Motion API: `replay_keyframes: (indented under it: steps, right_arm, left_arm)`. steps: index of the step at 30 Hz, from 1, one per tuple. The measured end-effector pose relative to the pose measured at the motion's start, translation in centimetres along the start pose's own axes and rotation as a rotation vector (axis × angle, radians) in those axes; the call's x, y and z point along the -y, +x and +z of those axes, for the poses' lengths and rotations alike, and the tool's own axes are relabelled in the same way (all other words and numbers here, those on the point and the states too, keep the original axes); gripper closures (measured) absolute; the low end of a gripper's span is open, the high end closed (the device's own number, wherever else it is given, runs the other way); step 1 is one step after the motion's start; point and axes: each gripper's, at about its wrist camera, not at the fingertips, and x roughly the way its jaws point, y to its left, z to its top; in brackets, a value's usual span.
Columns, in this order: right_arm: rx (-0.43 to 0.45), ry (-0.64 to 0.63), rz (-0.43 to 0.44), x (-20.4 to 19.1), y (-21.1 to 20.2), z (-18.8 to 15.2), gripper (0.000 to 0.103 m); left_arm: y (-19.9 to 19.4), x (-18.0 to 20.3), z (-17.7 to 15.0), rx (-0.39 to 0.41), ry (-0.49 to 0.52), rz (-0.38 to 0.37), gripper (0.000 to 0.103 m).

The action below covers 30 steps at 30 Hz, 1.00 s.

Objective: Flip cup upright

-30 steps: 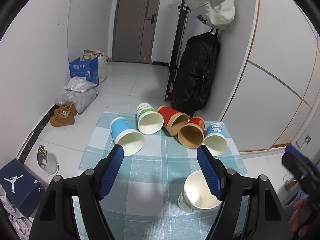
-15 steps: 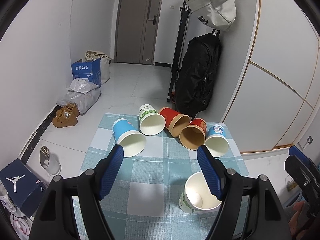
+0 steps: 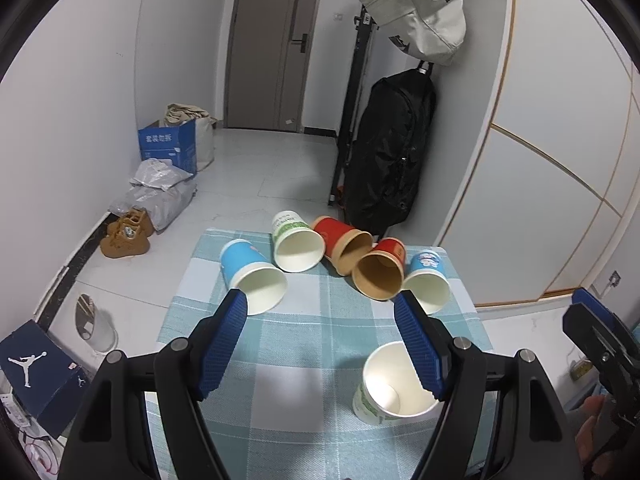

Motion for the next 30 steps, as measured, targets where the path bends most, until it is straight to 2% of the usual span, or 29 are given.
replay_keyframes:
  steps: [22, 30]
  right_arm:
    - [0.0, 0.013, -0.006, 0.36, -0.06, -0.03, 0.004]
    - [-0.03, 0.028, 0.001, 0.51, 0.37, -0.08, 0.004]
  left_arm:
    - [-0.24, -0.1, -0.18, 0.007, -0.008, 0.008, 0.031]
    - [-0.63, -0.27, -0.05, 0.041, -0.019, 0.024, 0.031]
